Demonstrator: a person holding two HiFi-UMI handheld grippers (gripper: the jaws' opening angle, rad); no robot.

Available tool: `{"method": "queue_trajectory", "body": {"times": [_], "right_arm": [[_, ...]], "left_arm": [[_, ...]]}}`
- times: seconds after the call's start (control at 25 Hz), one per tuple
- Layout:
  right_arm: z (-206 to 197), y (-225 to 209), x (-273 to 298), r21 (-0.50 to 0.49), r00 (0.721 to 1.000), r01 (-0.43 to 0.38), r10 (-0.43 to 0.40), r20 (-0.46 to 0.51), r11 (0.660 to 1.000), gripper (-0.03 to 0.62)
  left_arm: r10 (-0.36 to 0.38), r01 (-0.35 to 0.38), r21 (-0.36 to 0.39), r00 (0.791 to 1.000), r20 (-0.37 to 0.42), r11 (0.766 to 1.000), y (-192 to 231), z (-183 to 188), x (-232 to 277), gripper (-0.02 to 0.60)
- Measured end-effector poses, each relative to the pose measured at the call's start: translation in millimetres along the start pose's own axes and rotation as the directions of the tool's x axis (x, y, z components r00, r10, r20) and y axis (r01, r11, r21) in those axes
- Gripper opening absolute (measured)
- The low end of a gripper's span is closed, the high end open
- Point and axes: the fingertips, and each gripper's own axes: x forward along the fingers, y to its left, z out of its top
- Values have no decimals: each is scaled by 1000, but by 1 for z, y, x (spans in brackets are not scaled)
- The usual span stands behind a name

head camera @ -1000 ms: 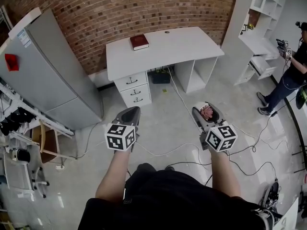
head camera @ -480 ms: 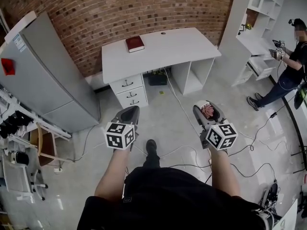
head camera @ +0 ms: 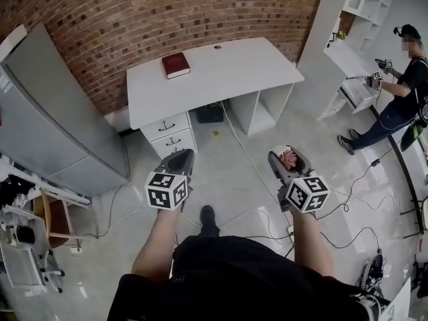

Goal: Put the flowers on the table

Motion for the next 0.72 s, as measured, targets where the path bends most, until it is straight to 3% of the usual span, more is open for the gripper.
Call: {"method": "queue_trajectory", "body": {"times": [0.4, 0.72], "right_arm": [[4, -12, 117, 13, 998, -10, 10, -67, 1000, 256], [34, -13, 198, -26, 998, 4, -5, -56, 1000, 256]], "left_arm": [[-13, 12, -33, 999, -31, 999, 88, 21, 75, 12], [6, -7, -48, 1000, -15, 999, 166, 43, 100, 12]]}}
